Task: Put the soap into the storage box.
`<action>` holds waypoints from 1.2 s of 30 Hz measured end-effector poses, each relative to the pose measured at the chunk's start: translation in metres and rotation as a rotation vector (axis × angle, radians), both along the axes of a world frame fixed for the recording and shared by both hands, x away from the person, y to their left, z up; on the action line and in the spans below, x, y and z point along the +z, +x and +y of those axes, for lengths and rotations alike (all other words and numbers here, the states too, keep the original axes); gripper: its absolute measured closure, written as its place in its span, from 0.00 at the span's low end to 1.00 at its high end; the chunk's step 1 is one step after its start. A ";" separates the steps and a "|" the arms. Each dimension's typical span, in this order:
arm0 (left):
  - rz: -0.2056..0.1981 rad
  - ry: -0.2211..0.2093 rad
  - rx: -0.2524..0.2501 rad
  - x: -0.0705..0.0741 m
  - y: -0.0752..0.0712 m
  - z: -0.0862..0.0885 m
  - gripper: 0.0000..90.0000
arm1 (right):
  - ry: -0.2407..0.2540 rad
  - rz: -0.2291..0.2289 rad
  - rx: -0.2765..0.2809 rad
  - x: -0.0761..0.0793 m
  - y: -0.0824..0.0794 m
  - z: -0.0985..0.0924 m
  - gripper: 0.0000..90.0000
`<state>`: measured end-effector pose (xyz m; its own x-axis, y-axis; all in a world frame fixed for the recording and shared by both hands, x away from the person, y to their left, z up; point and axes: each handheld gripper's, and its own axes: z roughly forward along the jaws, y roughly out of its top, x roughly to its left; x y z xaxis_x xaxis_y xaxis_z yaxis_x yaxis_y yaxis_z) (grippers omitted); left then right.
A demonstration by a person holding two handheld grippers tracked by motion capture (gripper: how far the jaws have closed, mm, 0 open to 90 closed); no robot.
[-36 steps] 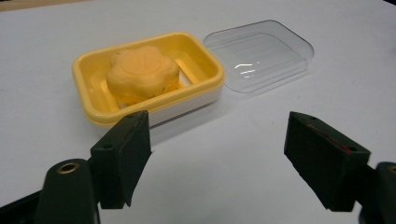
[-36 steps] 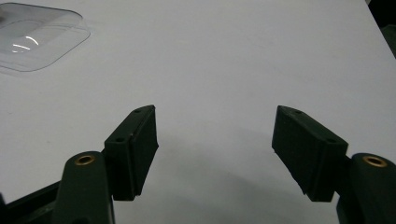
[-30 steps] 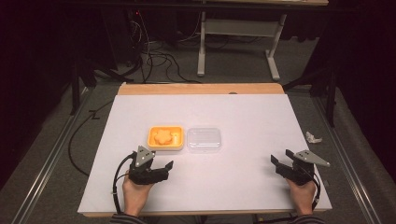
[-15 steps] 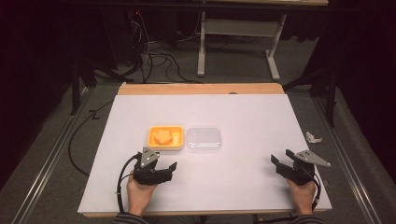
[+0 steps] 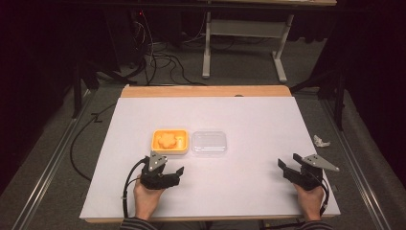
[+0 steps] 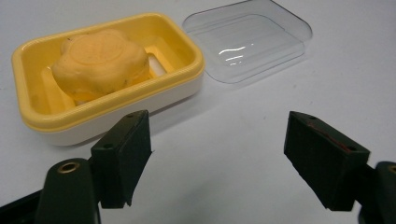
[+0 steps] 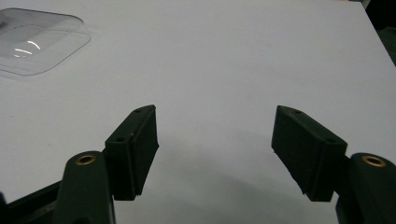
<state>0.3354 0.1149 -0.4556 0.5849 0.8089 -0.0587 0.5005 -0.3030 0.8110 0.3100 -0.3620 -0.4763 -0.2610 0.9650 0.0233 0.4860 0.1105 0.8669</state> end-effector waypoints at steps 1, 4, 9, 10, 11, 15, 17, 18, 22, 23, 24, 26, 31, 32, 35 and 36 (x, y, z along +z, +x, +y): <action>0.002 0.004 -0.001 0.000 0.000 -0.001 0.26 | -0.001 -0.001 0.001 0.000 0.000 0.000 0.36; 0.001 0.006 -0.001 -0.001 0.002 -0.002 0.26 | -0.001 0.003 0.001 0.000 0.000 0.000 0.36; -0.002 0.019 0.008 -0.004 0.005 -0.003 0.26 | -0.002 0.002 -0.001 0.000 0.000 0.000 0.36; -0.007 0.020 0.009 -0.005 0.006 -0.004 0.26 | -0.003 0.001 -0.001 0.000 0.000 0.000 0.36; -0.007 0.020 0.011 -0.006 0.007 -0.005 0.26 | -0.004 0.004 0.000 0.000 0.000 0.000 0.36; -0.015 0.023 0.013 -0.007 0.008 -0.006 0.26 | -0.008 0.005 -0.001 0.000 0.000 0.001 0.36; -0.017 0.034 0.014 -0.008 0.009 -0.007 0.26 | -0.005 0.012 -0.002 0.000 0.001 0.001 0.36; -0.016 0.038 0.014 -0.010 0.010 -0.008 0.26 | -0.005 0.013 -0.001 0.000 0.001 0.000 0.36; -0.020 0.066 0.011 -0.015 0.012 -0.013 0.26 | -0.007 0.014 0.001 0.000 0.001 0.001 0.36; -0.021 0.069 0.011 -0.016 0.012 -0.014 0.26 | -0.006 0.014 0.000 0.000 0.001 0.001 0.36; -0.022 0.073 0.013 -0.017 0.012 -0.015 0.26 | -0.007 0.013 0.000 0.000 0.001 0.001 0.36; -0.027 0.072 0.015 -0.018 0.012 -0.016 0.26 | -0.005 0.015 -0.002 0.000 0.001 0.001 0.36; -0.038 0.055 0.025 -0.019 0.015 -0.018 0.26 | -0.006 0.014 0.001 0.000 0.001 0.001 0.36; -0.039 0.051 0.032 -0.020 0.016 -0.018 0.26 | -0.007 0.015 0.001 0.000 0.001 0.001 0.36; -0.047 0.057 0.029 -0.023 0.018 -0.023 0.26 | -0.007 0.017 0.000 0.000 0.001 0.001 0.36; -0.056 0.057 0.034 -0.023 0.018 -0.024 0.26 | -0.007 0.022 0.001 0.000 0.002 0.001 0.36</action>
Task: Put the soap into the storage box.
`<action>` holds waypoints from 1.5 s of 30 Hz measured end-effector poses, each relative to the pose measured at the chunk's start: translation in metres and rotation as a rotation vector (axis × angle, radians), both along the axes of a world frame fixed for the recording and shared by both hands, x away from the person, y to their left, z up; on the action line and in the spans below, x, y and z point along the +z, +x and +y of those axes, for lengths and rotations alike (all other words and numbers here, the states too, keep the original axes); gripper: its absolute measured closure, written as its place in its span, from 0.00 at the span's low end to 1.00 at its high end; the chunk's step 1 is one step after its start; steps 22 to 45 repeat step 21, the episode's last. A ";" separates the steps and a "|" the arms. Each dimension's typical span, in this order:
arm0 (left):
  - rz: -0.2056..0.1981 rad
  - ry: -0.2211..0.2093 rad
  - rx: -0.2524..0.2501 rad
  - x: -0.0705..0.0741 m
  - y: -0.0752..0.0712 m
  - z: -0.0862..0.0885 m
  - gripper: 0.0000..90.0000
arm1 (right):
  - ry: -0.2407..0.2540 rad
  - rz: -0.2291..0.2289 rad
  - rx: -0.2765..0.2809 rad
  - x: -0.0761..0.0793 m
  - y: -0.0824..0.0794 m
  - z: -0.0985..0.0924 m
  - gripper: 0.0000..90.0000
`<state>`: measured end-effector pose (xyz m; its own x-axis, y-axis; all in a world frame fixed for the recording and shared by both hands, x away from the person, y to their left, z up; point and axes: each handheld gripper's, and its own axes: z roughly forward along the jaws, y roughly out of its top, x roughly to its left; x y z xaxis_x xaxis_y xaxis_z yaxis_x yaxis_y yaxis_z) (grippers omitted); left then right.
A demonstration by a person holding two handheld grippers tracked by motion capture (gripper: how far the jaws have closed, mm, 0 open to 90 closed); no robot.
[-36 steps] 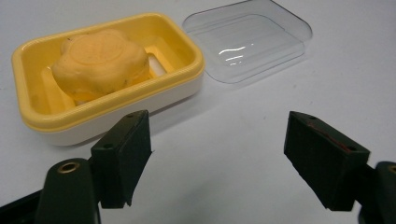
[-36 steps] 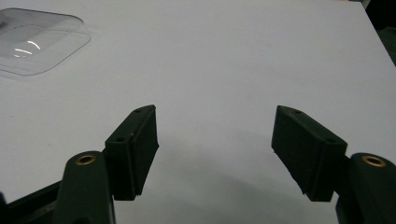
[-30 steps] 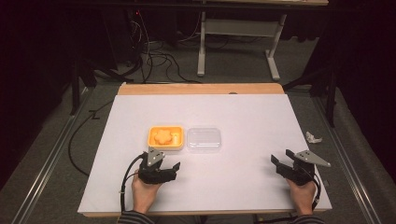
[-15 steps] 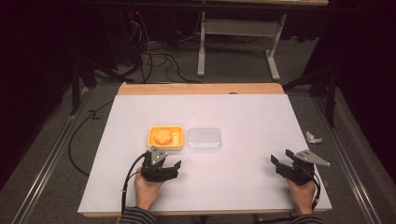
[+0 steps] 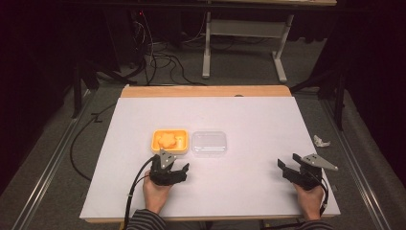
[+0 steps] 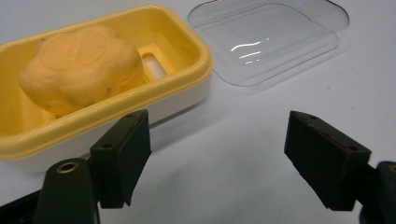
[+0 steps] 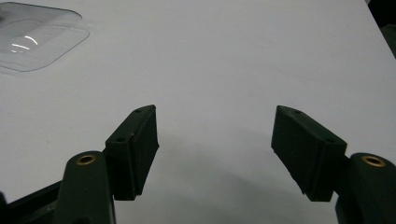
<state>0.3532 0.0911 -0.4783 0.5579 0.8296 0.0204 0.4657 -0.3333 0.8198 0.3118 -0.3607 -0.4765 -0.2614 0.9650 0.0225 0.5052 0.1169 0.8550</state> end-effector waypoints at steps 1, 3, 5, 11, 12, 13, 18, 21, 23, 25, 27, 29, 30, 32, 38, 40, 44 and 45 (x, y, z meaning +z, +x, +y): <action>-0.002 -0.009 0.003 0.000 0.001 0.000 0.26 | -0.002 0.000 0.004 0.000 0.000 0.000 0.36; 0.005 -0.024 0.012 -0.001 0.003 0.000 0.26 | -0.003 -0.006 0.004 0.000 0.000 0.000 0.36; 0.005 -0.013 0.019 -0.002 0.003 -0.001 0.25 | -0.003 -0.002 0.003 0.000 0.000 0.000 0.36; -0.006 0.024 0.009 -0.005 0.001 -0.003 0.25 | -0.001 -0.001 0.000 0.000 0.000 0.000 0.36; -0.005 0.017 0.009 -0.004 0.001 -0.003 0.25 | 0.000 -0.002 0.000 0.000 0.000 0.000 0.36; -0.006 0.019 0.008 -0.005 0.001 -0.003 0.25 | 0.000 -0.001 -0.001 0.000 0.000 0.000 0.36; -0.016 0.036 -0.001 -0.005 0.000 -0.005 0.25 | -0.007 0.005 0.008 0.000 0.001 0.000 0.36; -0.014 0.036 -0.002 -0.005 0.000 -0.005 0.25 | -0.006 0.007 0.008 0.000 0.001 0.000 0.36; -0.014 0.036 -0.002 -0.005 0.000 -0.005 0.25 | -0.006 0.007 0.008 0.000 0.001 0.000 0.36; -0.014 0.036 -0.002 -0.005 0.000 -0.005 0.25 | -0.006 0.007 0.008 0.000 0.001 0.000 0.36; -0.014 0.036 -0.002 -0.005 0.000 -0.005 0.25 | -0.006 0.007 0.008 0.000 0.001 0.000 0.36; -0.014 0.036 -0.002 -0.005 0.000 -0.005 0.25 | -0.006 0.007 0.008 0.000 0.001 0.000 0.36; -0.014 0.036 -0.002 -0.005 0.000 -0.005 0.25 | -0.006 0.007 0.008 0.000 0.001 0.000 0.36; -0.014 0.036 -0.002 -0.005 0.000 -0.005 0.25 | -0.006 0.007 0.008 0.000 0.001 0.000 0.36; -0.014 0.036 -0.002 -0.005 0.000 -0.005 0.25 | -0.006 0.007 0.008 0.000 0.001 0.000 0.36; -0.014 0.036 -0.002 -0.005 0.000 -0.005 0.25 | -0.006 0.007 0.008 0.000 0.001 0.000 0.36; -0.014 0.036 -0.002 -0.005 0.000 -0.005 0.25 | -0.006 0.007 0.008 0.000 0.001 0.000 0.36; -0.014 0.036 -0.002 -0.005 0.000 -0.005 0.25 | -0.006 0.007 0.008 0.000 0.001 0.000 0.36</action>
